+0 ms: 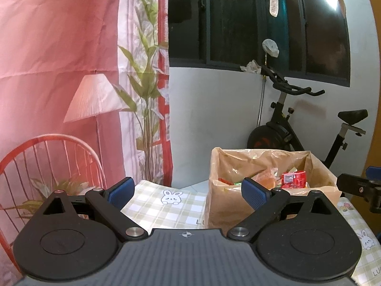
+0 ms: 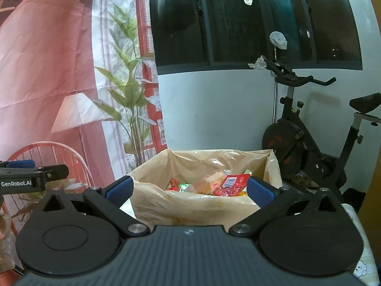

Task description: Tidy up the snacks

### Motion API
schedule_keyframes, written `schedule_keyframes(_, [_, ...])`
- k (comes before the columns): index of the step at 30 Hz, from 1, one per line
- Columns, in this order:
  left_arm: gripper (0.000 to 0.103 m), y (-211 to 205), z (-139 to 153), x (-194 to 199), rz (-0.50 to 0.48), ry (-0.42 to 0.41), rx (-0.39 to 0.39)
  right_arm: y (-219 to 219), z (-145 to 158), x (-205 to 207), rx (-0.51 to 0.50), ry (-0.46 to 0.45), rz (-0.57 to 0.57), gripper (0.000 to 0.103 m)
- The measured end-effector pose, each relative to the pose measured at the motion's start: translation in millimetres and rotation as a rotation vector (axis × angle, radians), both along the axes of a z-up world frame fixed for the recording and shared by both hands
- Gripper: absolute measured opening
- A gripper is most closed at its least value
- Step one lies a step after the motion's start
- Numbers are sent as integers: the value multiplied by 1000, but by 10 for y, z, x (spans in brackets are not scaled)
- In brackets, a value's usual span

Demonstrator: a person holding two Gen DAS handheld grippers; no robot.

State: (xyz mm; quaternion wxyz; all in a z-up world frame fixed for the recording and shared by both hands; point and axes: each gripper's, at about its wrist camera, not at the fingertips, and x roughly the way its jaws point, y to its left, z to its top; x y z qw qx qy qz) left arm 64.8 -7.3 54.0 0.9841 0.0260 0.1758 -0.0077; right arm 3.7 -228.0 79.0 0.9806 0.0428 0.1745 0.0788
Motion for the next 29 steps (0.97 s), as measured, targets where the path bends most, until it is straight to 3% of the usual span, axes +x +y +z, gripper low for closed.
schedule_keyframes(29, [98,9,-8,-41,38,-2,-26,44,2,5,-20,-2,-1,103])
